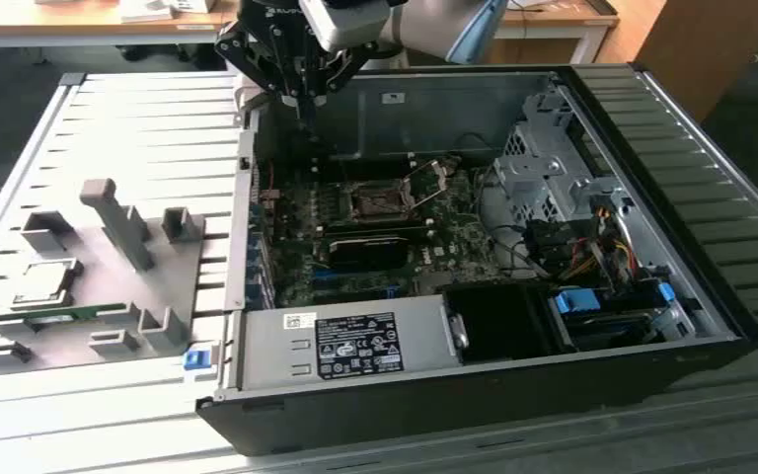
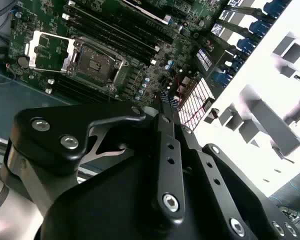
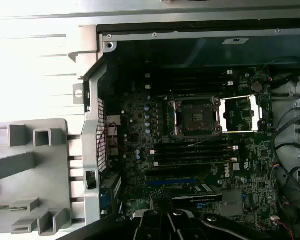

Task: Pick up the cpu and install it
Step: 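Reach for the cpu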

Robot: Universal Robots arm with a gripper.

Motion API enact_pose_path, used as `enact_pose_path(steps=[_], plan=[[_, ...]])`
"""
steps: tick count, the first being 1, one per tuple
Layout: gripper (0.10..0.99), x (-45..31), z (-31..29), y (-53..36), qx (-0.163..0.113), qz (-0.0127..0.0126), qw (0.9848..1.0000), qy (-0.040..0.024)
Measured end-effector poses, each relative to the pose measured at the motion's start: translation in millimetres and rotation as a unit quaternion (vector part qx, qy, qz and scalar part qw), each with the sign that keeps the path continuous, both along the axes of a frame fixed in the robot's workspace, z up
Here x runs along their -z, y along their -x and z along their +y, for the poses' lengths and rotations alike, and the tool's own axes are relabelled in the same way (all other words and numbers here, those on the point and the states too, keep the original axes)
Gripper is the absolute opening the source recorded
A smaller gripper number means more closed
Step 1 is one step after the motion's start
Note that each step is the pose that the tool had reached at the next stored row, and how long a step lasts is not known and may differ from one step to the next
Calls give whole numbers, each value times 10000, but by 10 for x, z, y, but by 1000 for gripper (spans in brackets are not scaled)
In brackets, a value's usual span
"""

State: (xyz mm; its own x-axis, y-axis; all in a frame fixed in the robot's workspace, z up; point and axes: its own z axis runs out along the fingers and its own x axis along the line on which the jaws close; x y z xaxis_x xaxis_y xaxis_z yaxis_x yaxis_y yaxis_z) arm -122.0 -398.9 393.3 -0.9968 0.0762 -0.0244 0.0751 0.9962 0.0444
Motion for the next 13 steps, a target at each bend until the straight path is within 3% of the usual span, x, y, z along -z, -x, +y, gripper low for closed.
enact_pose_path(steps=[13], plan=[[106,0,0,34,0,0,10000,0]])
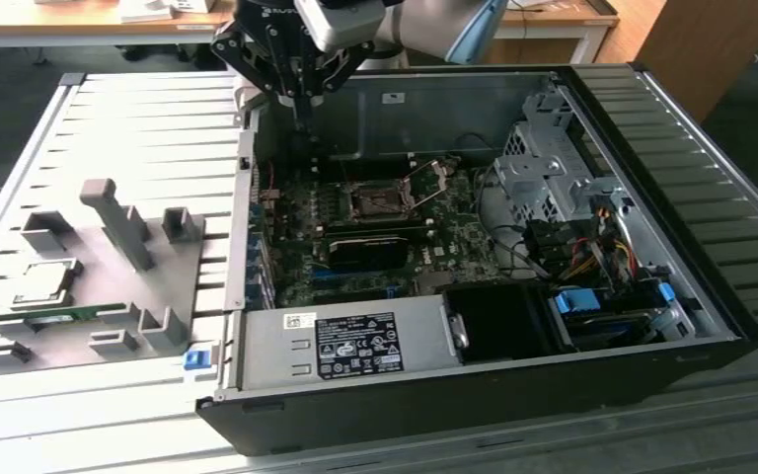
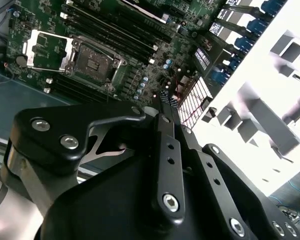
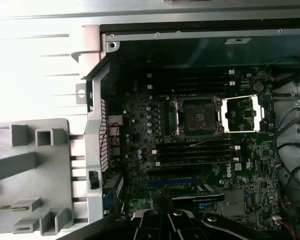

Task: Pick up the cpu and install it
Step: 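Reach for the cpu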

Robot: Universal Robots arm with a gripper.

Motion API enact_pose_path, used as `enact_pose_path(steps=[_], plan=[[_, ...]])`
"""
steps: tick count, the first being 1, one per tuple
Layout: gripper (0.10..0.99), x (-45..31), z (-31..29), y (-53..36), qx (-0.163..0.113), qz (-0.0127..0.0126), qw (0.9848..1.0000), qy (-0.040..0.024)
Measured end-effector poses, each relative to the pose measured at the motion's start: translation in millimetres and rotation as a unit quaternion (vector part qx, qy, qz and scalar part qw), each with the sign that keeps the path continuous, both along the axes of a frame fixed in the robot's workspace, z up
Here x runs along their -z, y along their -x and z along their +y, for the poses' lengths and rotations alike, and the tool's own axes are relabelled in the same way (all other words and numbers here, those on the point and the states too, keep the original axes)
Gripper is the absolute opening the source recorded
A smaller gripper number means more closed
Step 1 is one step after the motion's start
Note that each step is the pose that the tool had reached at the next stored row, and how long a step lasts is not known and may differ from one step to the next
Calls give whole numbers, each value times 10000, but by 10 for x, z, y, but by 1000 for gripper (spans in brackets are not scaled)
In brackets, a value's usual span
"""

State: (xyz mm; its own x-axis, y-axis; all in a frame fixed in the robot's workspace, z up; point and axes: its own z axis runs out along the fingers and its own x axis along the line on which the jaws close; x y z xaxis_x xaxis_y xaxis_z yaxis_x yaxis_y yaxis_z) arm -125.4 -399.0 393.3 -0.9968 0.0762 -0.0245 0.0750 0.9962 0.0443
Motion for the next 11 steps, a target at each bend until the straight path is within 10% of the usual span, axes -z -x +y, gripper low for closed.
enact_pose_path(steps=[11], plan=[[106,0,0,44,0,0,10000,0]])
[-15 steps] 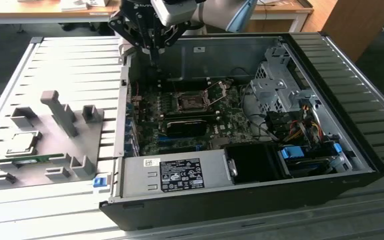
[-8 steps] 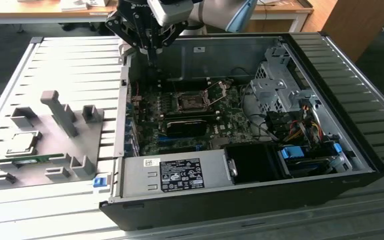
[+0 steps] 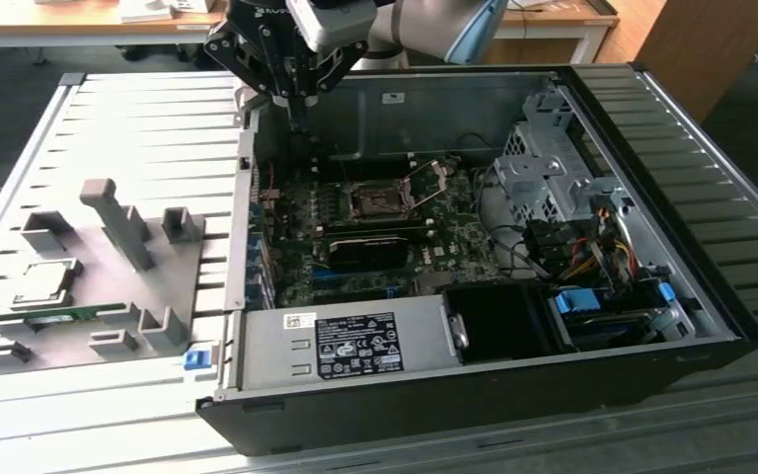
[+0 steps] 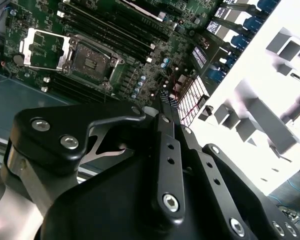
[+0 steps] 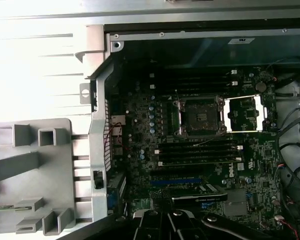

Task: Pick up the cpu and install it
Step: 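Reach for the cpu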

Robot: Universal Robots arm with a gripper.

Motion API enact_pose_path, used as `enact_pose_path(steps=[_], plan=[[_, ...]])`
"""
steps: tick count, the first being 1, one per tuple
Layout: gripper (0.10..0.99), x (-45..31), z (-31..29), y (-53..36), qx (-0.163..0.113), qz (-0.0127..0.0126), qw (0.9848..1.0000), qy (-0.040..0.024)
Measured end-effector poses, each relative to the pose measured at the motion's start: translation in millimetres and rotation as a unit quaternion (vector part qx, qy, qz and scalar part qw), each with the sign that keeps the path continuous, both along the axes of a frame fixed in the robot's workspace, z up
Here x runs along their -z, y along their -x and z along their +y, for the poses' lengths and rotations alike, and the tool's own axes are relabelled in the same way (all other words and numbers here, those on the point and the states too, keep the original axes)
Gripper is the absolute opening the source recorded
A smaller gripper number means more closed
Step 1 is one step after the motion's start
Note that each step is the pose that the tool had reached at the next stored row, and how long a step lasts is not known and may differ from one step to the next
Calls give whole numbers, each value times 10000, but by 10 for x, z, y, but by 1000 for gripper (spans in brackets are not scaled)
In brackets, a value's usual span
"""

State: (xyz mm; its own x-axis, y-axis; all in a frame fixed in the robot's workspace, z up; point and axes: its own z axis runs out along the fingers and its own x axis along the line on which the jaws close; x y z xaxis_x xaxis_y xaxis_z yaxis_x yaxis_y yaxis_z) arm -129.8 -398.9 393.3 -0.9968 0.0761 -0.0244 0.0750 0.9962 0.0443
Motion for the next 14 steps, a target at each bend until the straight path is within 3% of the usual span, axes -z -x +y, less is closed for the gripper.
enact_pose_path(steps=[14], plan=[[106,2,0,50,0,0,10000,0]])
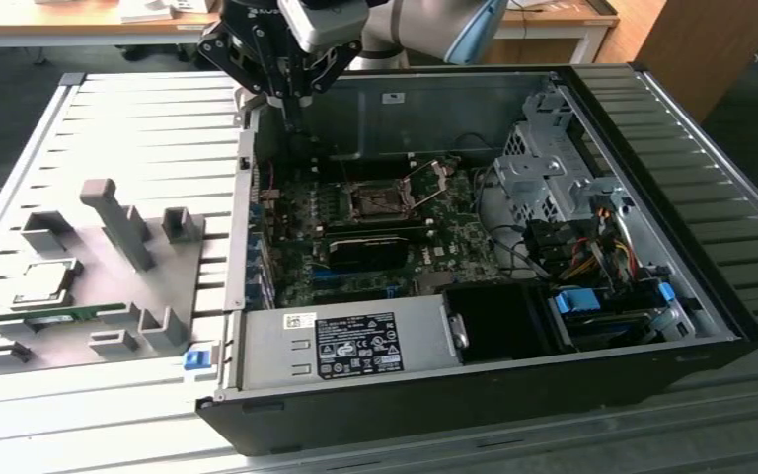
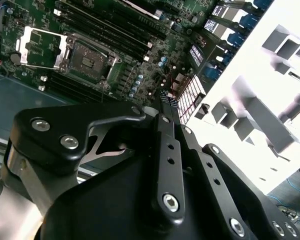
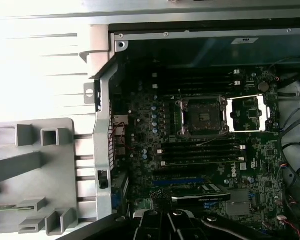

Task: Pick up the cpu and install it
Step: 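Reach for the cpu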

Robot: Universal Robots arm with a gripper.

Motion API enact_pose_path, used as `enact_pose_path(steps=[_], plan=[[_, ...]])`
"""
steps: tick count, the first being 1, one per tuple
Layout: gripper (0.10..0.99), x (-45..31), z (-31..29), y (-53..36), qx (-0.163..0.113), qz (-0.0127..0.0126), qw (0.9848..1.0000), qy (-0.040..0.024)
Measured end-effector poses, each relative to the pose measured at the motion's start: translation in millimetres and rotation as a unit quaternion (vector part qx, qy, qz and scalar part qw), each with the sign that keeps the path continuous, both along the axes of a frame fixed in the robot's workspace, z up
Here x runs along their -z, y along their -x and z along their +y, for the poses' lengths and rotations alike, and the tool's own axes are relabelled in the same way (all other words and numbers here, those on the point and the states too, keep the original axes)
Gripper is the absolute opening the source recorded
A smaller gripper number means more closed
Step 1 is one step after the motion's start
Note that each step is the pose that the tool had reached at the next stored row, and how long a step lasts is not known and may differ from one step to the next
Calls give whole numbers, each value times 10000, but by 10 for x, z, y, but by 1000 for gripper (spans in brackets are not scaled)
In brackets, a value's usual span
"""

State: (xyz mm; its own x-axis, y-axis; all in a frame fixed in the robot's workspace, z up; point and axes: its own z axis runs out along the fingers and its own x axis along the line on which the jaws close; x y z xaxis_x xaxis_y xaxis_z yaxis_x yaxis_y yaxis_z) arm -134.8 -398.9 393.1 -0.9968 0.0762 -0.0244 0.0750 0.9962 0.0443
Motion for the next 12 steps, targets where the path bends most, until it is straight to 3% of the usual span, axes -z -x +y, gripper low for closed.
enact_pose_path(steps=[12], plan=[[106,5,0,30,0,4,10000,0]])
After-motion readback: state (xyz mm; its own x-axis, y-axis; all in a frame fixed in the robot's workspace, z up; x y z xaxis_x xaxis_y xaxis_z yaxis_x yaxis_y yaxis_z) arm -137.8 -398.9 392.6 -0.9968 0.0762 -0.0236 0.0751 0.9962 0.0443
